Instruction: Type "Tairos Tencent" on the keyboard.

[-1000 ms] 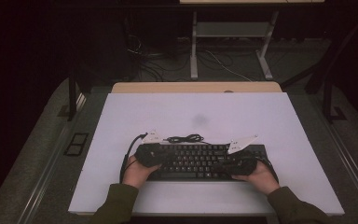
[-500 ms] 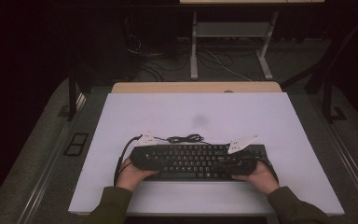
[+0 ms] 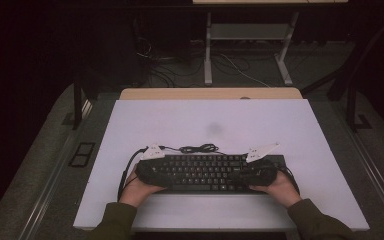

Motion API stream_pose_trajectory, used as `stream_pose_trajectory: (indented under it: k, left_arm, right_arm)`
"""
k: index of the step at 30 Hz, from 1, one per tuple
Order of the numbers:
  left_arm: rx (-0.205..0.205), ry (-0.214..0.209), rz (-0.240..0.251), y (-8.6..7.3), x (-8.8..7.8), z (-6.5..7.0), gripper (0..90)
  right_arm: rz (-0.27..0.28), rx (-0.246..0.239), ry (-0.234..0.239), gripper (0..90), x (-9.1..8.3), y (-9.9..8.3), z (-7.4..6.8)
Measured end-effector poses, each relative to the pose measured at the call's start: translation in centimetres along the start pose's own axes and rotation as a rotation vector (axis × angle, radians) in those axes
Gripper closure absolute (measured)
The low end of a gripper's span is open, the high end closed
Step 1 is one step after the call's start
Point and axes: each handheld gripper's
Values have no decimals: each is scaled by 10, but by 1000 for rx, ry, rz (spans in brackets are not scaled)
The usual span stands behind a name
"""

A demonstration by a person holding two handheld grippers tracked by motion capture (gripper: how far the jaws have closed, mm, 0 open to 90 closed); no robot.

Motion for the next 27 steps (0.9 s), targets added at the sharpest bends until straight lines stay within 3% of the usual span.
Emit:
stream_pose_trajectory:
  k: [5, 14, 18, 27]
  left_arm:
    - [-4, 1, 6, -2, -1, 2, 147]
    - [-3, 2, 16, -4, -5, 2, 149]
    - [-2, 3, 19, -6, -8, 4, 151]
    - [-9, 17, 26, -10, -15, 4, 170]
  right_arm:
    - [44, 18, 10, 845, -5, 3, 2]
    - [115, 89, -19, 493, -2, 10, 7]
    - [128, 112, -42, 381, 2, 13, 9]
    - [162, 134, -75, 271, 11, 23, 10]
Point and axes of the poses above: each handheld gripper's, and its own axes: x roughly forward along the jaws, y roughly out of its top, z roughly to its right, and after that the axes turned 8 degrees about -y, right-handed
